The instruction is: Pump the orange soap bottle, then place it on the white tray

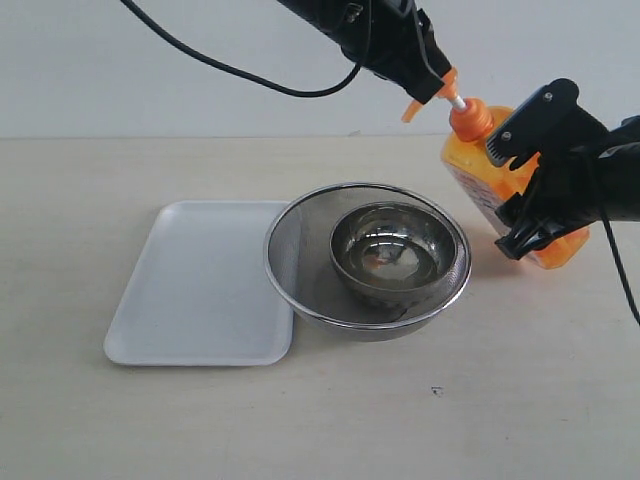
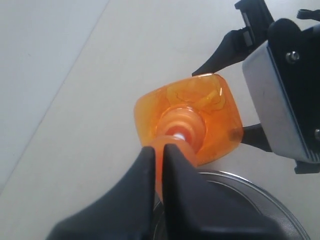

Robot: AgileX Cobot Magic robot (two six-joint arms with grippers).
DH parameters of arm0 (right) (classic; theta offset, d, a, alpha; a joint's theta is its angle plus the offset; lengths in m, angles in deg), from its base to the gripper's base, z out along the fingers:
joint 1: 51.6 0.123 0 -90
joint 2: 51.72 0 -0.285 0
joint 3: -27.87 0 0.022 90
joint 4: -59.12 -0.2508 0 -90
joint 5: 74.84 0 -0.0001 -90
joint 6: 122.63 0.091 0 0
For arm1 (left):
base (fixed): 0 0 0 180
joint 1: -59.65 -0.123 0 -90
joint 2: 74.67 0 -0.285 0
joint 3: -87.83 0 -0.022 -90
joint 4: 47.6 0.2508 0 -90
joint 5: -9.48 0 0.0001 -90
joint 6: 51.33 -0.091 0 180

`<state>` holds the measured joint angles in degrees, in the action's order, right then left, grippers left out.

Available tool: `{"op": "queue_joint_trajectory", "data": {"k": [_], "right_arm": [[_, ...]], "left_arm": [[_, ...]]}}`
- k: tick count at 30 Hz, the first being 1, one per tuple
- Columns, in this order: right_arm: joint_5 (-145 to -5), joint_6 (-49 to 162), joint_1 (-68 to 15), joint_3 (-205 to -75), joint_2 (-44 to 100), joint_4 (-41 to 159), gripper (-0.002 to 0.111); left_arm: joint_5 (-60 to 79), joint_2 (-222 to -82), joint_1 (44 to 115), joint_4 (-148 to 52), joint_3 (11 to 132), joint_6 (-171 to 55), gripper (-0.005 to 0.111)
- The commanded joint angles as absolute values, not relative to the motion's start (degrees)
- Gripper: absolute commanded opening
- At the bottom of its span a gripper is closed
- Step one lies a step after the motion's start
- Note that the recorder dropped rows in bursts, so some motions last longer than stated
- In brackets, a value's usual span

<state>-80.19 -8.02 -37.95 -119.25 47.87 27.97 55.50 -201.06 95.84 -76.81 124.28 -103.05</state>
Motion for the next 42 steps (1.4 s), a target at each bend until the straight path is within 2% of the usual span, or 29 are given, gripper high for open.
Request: {"op": "queue_joint_trajectory", "data": {"k": [1, 42], "right_arm": [[-80.3, -4.4, -37.8, -119.7, 47.1, 26.5, 0.000], [-79.0, -1.4, -35.6, -119.7, 47.0, 26.5, 0.000]], "left_arm": [[57.3, -199.6, 96.2, -75.6, 123.4, -102.6, 0.005], [56.2, -196.1, 96.2, -73.6, 124.0, -102.6, 0.005]]}}
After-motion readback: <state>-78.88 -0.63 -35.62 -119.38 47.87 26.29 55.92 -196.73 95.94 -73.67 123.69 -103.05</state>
